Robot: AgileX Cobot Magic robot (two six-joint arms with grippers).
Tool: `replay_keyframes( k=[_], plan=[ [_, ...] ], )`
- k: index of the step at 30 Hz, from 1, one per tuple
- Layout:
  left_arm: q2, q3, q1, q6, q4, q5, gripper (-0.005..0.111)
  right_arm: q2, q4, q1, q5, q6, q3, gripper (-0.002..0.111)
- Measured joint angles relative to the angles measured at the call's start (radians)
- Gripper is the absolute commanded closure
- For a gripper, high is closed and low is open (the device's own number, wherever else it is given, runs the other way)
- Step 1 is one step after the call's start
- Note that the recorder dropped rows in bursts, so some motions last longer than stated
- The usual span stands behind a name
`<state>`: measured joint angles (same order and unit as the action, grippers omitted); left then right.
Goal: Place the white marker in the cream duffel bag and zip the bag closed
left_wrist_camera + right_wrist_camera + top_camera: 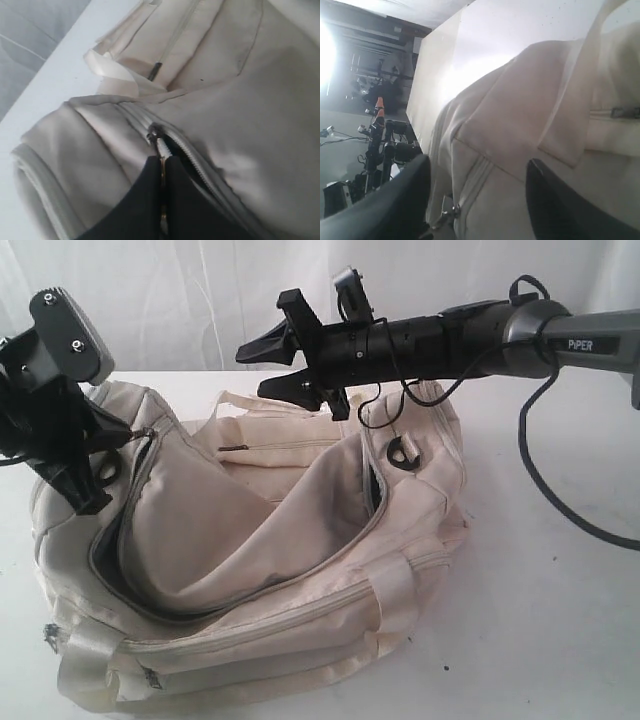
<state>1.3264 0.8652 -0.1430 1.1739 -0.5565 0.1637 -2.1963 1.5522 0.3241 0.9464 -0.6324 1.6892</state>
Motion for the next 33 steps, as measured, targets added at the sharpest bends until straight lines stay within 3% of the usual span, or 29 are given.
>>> replay_keyframes(
  k=[5,18,27,33],
  plan=[
    [0.000,0.000,0.000,-0.004,0.000,0.072,0.107,0.000,0.000,0.033,0.000,-0.062,0.053,0.043],
    [0.000,0.000,0.000,-0.018,-0.002,0.090,0.107,0.000,-0.083,0.083,-0.053,-0.160,0.060,0.043],
    [0.000,0.000,0.000,-0.018,-0.015,0.080,0.107,0.000,-0.383,0.083,-0.043,0.068,0.061,0.047],
    [0.000,0.000,0.000,-0.020,-0.023,0.076,0.107,-0.006,-0.457,0.084,-0.126,0.182,0.076,0.044]
  ],
)
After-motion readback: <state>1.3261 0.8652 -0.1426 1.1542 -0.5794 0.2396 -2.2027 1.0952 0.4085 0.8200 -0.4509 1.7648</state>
